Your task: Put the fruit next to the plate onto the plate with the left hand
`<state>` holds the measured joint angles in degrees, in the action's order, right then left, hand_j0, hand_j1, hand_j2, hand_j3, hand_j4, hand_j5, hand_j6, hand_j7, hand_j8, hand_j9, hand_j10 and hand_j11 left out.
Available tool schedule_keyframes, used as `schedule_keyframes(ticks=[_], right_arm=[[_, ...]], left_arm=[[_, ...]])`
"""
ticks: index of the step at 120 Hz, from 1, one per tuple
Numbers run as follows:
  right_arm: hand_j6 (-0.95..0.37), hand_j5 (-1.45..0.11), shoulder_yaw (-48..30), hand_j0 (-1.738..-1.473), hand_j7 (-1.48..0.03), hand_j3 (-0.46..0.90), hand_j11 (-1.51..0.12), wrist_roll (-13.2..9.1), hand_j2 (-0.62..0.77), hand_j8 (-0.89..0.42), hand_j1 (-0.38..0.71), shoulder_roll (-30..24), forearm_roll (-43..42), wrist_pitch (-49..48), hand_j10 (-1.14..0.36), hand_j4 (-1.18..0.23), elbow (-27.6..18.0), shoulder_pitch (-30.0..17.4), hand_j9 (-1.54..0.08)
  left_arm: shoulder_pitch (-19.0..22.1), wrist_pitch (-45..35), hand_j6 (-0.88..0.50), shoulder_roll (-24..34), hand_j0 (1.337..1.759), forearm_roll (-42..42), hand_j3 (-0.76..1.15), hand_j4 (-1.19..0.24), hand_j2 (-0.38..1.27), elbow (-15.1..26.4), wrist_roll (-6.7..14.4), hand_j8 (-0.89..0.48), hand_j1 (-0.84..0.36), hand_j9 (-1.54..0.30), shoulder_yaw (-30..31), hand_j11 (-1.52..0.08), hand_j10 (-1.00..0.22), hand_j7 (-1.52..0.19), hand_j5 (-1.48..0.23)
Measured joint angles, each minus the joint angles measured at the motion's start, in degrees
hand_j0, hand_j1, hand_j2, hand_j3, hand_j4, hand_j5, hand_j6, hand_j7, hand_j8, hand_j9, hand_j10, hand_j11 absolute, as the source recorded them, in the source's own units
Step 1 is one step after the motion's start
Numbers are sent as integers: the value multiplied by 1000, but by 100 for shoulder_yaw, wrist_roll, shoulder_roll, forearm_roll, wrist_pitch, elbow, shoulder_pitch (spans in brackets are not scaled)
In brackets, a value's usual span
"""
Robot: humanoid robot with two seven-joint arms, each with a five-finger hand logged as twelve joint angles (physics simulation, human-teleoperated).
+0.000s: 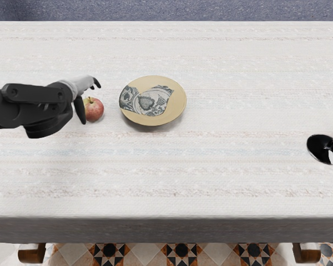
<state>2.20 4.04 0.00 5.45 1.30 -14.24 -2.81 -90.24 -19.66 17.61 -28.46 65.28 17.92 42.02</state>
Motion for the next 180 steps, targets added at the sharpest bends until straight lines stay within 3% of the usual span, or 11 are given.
schedule_keyframes(ticks=[39, 69, 89, 103, 117, 143, 180], right_arm=[[-33, -43, 0, -1658, -43, 0, -43, 0, -7, -33, -310, 0, 0, 1, -33, -33, 0, 0, -43], [-33, -43, 0, -1658, -43, 0, -43, 0, -7, -33, -310, 0, 0, 1, -33, -33, 0, 0, -43], [-33, -43, 0, -1658, -43, 0, -43, 0, -7, -33, -310, 0, 0, 0, -33, -33, 0, 0, -43], [-33, -43, 0, -1658, -43, 0, -43, 0, -7, -33, -310, 0, 0, 1, -33, -33, 0, 0, -43], [-33, -43, 0, -1658, -43, 0, -43, 0, -7, -33, -310, 0, 0, 1, -33, -33, 0, 0, -43], [-33, -43, 0, -1658, -43, 0, -43, 0, -7, -33, -310, 0, 0, 1, -33, -33, 0, 0, -43], [-33, -42, 0, -1658, -42, 0, -42, 0, -7, -33, -310, 0, 1, 0, -33, -33, 0, 0, -42]], left_arm=[[256, -37, -314, -285, 1658, -7, 0, -313, 64, -360, -36, -313, -24, -406, 58, -406, -313, -406, -406], [349, -26, -418, -320, 1658, -18, 0, -417, 85, -469, -43, -414, -150, -541, 122, -541, -417, -541, -541], [438, -48, -413, -329, 1658, -81, 0, -522, 110, -531, -43, -406, -187, -600, 140, -599, -482, -568, -530], [454, -6, -420, -329, 1657, -74, 0, -547, 167, -555, -43, -430, -228, -673, 143, -671, -532, -647, -610], [449, 44, -316, -329, 1654, -63, 0, -436, 345, -551, -41, -349, -328, -785, 142, -784, -586, -766, -742], [374, 74, -220, -378, 1649, -25, 0, -336, 311, -523, -48, -285, -327, -938, 138, -945, -564, -926, -918], [-164, 25, -179, -534, 1644, -8, 0, -282, 274, -476, -54, -266, -283, -1060, 128, -1078, -574, -1056, -1074]])
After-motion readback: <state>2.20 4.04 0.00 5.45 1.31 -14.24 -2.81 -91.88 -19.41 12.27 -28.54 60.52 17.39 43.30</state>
